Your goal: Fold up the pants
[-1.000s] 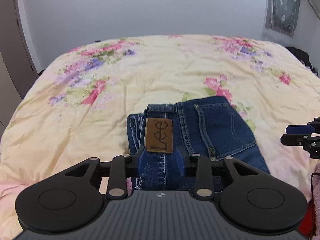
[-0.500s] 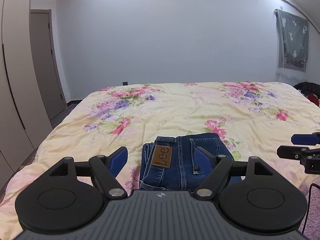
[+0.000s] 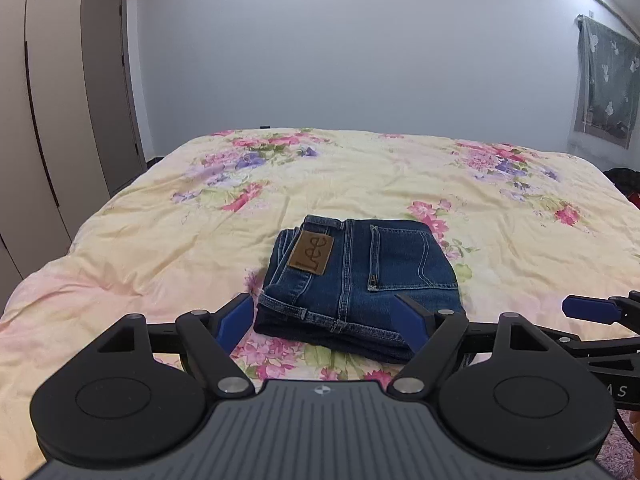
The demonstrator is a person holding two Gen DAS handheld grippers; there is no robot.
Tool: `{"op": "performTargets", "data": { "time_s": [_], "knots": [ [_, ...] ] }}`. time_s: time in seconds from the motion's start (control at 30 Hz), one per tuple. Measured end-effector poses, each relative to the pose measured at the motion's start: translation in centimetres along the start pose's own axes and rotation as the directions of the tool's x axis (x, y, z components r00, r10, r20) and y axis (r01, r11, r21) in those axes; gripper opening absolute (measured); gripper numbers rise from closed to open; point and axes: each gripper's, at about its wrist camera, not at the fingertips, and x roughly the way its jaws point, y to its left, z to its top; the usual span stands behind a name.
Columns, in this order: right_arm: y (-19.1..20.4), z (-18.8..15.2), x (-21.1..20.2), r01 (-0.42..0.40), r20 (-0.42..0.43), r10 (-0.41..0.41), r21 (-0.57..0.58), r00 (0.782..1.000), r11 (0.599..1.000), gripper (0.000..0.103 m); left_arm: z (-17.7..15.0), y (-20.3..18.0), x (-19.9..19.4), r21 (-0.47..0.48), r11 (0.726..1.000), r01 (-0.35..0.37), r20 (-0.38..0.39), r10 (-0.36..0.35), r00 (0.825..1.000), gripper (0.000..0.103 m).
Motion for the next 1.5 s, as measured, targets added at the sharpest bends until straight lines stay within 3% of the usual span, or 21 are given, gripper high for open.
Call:
{"op": "performTargets", "data": {
  "time_s": [0.17,1.5],
  "knots": [
    [0.2,-0.2,0.0,0.012,-0.003,-0.012,-0.001,1.0,1.0,0.075,-0.6,-0.8,0.7,0.023,1.0,0.019,-0.029,-0.019,0.999,0.091],
    [-0.6,0.2,-0.2,0.041,0.002,-0.041,0.034,0.999,0.999,0.075,-0.3,-1.9,0.3,0.037,0.999,0.027,-0.033,-0.026,0.999,0.091]
  ]
}}
